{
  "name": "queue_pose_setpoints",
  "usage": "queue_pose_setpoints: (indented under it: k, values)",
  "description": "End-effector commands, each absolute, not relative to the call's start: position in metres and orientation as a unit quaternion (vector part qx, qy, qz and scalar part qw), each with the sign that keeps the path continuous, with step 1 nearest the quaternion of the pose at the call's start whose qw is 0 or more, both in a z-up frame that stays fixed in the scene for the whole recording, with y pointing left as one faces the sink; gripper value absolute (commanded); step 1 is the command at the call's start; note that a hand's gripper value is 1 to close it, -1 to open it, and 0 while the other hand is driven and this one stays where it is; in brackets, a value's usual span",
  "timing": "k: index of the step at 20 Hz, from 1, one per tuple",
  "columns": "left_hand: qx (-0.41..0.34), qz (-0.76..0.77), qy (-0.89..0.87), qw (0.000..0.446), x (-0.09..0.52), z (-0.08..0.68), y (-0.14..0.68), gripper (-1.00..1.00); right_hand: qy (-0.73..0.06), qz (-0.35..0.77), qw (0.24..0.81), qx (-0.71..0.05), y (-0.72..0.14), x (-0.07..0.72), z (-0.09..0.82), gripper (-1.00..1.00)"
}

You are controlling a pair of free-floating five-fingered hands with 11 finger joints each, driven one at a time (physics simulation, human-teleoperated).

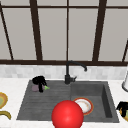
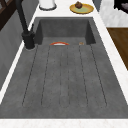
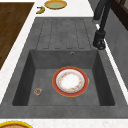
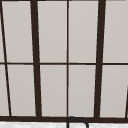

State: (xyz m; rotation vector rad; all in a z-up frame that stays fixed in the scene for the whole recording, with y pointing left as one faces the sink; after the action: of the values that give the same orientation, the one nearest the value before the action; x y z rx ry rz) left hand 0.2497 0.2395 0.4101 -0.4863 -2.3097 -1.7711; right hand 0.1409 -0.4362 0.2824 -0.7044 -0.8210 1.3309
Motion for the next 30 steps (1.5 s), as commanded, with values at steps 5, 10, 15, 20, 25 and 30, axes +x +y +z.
queue_pose_setpoints:
  k: [5, 10, 15, 20, 25, 30]
  values:
    - [-0.155, -0.611, -0.771, 0.088, 0.229, 0.405, 0.182, 1.00, -0.362, 0.587, 0.654, -0.311, -0.436, 0.141, 0.282, 0.00]
    - [-0.150, -0.606, -0.777, 0.082, 0.214, 0.404, 0.143, 1.00, -0.362, 0.587, 0.654, -0.311, -0.436, 0.141, 0.282, 0.00]
    - [-0.149, -0.604, -0.779, 0.079, 0.204, 0.407, 0.104, 1.00, -0.362, 0.587, 0.654, -0.311, -0.436, 0.141, 0.282, 0.00]
    - [-0.150, -0.603, -0.779, 0.081, 0.195, 0.409, 0.064, 1.00, -0.362, 0.587, 0.654, -0.311, -0.436, 0.141, 0.282, 0.00]
    - [-0.147, -0.606, -0.778, 0.079, 0.191, 0.409, 0.024, 1.00, -0.362, 0.587, 0.654, -0.311, -0.436, 0.141, 0.282, 0.00]
    - [-0.153, -0.605, -0.776, 0.087, 0.186, 0.413, -0.016, 1.00, -0.362, 0.587, 0.654, -0.311, -0.436, 0.141, 0.282, 0.00]
